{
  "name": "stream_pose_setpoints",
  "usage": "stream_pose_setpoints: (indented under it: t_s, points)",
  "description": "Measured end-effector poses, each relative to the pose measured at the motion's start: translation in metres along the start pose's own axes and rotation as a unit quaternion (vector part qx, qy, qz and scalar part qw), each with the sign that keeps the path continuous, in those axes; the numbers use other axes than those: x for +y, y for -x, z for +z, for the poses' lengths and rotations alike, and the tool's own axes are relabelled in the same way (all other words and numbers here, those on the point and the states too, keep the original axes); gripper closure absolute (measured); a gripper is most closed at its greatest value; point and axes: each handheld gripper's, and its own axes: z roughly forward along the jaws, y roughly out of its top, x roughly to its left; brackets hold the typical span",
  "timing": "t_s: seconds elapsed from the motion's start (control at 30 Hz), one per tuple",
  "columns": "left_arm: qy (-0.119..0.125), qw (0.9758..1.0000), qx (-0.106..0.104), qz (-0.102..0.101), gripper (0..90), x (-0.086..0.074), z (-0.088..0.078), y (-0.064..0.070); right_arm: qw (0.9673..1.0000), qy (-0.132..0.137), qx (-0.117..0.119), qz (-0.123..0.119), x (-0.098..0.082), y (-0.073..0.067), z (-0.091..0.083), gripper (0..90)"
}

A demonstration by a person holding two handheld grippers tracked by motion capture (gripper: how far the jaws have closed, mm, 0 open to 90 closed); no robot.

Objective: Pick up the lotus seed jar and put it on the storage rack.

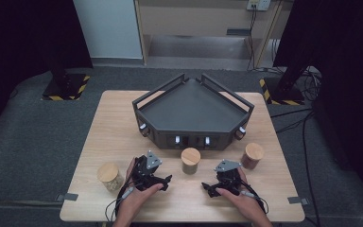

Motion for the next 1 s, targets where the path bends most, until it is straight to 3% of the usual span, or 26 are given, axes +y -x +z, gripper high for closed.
stream_pose_setpoints:
  t_s: [1.0]
  points:
    - [0.021, 0.9997, 0.007, 0.005, 2.6, 0.008, -0.029, 0.001, 1.0000, 0.000, -0.002, 0.001, 0.000, -0.001, 0.000, 1.9]
